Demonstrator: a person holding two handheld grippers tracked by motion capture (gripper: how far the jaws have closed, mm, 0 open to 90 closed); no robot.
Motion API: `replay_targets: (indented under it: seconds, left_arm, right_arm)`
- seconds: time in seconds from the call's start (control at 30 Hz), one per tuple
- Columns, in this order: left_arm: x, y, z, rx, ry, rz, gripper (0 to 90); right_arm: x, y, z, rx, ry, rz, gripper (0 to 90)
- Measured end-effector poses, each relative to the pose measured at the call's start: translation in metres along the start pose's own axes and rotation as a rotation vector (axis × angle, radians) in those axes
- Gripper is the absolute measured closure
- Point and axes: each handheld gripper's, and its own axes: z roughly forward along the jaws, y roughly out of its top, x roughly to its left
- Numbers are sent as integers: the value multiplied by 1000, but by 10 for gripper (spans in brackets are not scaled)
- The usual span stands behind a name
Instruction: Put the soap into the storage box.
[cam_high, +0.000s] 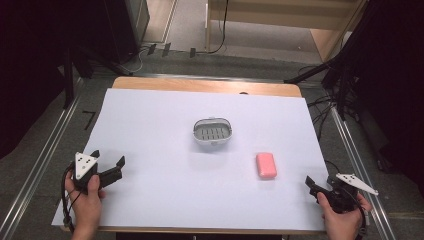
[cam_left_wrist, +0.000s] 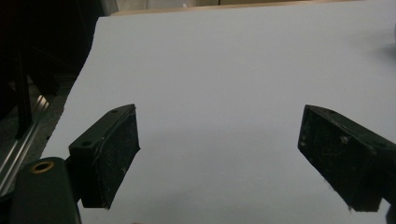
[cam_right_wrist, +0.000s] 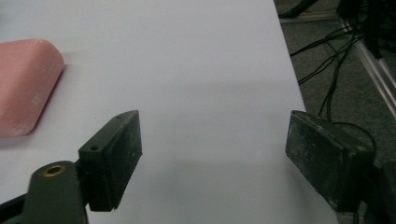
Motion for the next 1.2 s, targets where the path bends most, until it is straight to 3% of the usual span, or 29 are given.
replay_targets:
  seconds: [0.03,0.13,0.3,0.4,0.6,0.93,1.2]
  left_arm:
    - [0,0,0,0,2,5,133]
    - [0,0,0,-5,-2,5,133]
    - [0,0,0,-5,-2,6,133]
    - [-1,0,0,-2,1,10,134]
    - [-1,0,0,-3,2,14,134]
    - [-2,0,0,-2,2,18,134]
    - [-2,0,0,0,3,23,134]
  right_arm:
    - [3,0,0,-4,-22,-5,258]
    - [11,2,1,7,-55,-41,290]
    - [21,8,1,6,-57,-44,292]
    - [30,11,4,14,-92,-79,255]
    - [38,20,5,65,-75,-46,259]
    - [57,33,11,134,-23,-57,213]
    - [70,40,19,183,-16,-64,142]
